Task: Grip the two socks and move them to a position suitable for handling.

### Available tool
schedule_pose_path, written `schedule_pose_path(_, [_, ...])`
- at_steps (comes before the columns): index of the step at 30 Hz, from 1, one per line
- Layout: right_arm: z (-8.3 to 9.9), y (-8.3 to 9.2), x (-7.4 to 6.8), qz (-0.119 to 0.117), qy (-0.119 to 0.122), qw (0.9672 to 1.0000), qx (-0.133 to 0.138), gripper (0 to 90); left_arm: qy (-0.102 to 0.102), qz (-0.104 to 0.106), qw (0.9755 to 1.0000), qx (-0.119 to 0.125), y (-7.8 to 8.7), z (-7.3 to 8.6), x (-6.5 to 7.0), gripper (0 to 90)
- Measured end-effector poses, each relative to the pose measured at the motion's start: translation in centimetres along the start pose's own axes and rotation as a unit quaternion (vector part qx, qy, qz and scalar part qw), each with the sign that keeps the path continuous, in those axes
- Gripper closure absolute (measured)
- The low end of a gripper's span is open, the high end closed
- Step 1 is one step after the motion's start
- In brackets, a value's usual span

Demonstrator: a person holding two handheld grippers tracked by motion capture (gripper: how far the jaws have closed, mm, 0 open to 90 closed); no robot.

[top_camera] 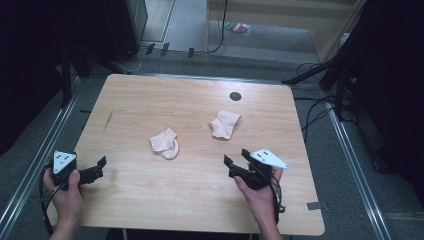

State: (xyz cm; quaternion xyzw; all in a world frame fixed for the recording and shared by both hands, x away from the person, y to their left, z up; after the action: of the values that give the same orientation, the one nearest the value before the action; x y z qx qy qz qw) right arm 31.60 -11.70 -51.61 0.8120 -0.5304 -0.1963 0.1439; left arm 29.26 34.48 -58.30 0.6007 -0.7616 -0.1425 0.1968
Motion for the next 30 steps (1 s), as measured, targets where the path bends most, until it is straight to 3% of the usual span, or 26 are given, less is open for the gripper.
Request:
schedule_pose_path(2, [-0.1,-1.9,-2.3,-0.010,0.012,0.9997,-0.017,31.7,0.019,0.007,0.9998,0.004,0.0,0.0,-0.3,0.0])
schedule_pose_path(4, [0.0,-2.6,-3.1,-0.012,0.018,0.9995,-0.021,31.9,0.024,0.006,0.9997,0.006,0.1,0.0,-0.5,0.0])
schedule_pose_path(5, [0.1,-3.8,-4.6,-0.019,0.020,0.9992,-0.029,32.6,0.028,0.009,0.9995,0.009,0.1,0.0,-0.5,0.0])
schedule_pose_path(6, [0.1,-3.8,-4.6,-0.019,0.020,0.9992,-0.029,32.6,0.030,0.009,0.9995,0.010,0.1,0.0,-0.6,0.0])
schedule_pose_path(7, [0.4,-5.0,-6.0,-0.027,0.024,0.9987,-0.037,33.3,0.028,0.010,0.9995,0.009,0.1,0.0,-0.5,0.0])
schedule_pose_path(8, [0.4,-5.0,-6.0,-0.027,0.024,0.9987,-0.037,33.3,0.025,0.009,0.9996,0.008,0.1,0.0,-0.5,0.0])
schedule_pose_path(9, [0.6,-6.2,-7.2,-0.036,0.029,0.9979,-0.044,34.2,0.017,0.008,0.9998,0.004,0.0,0.0,-0.3,0.0])
schedule_pose_path(10, [0.6,-6.2,-7.2,-0.036,0.029,0.9979,-0.044,34.2,0.017,0.008,0.9998,0.004,0.0,0.0,-0.3,0.0])
schedule_pose_path(13, [1.2,-8.6,-9.3,-0.044,0.043,0.9962,-0.061,35.3,0.011,0.008,0.9999,0.002,0.0,0.0,-0.2,0.0])
schedule_pose_path(22, [1.0,-11.6,-11.9,-0.039,0.045,0.9958,-0.069,36.0,0.008,0.007,0.9999,-0.001,0.0,0.0,-0.1,0.0])
schedule_pose_path(30, [0.4,-14.4,-14.7,-0.048,0.066,0.9932,-0.083,35.7,0.001,0.004,1.0000,-0.007,-0.1,0.0,0.0,0.0])
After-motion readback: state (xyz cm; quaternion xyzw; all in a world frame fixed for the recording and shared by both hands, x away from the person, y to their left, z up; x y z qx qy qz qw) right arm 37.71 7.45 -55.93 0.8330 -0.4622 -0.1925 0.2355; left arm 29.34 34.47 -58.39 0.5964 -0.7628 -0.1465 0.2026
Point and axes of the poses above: each handheld gripper's, and its own axes: y roughly backward along the jaws, z roughly out of its underside, x roughly to its right, the point moved 7 cm from there along -y, roughly forward along the jaws, and after that the axes turned 9 degrees about z, right-handed, at the moved point
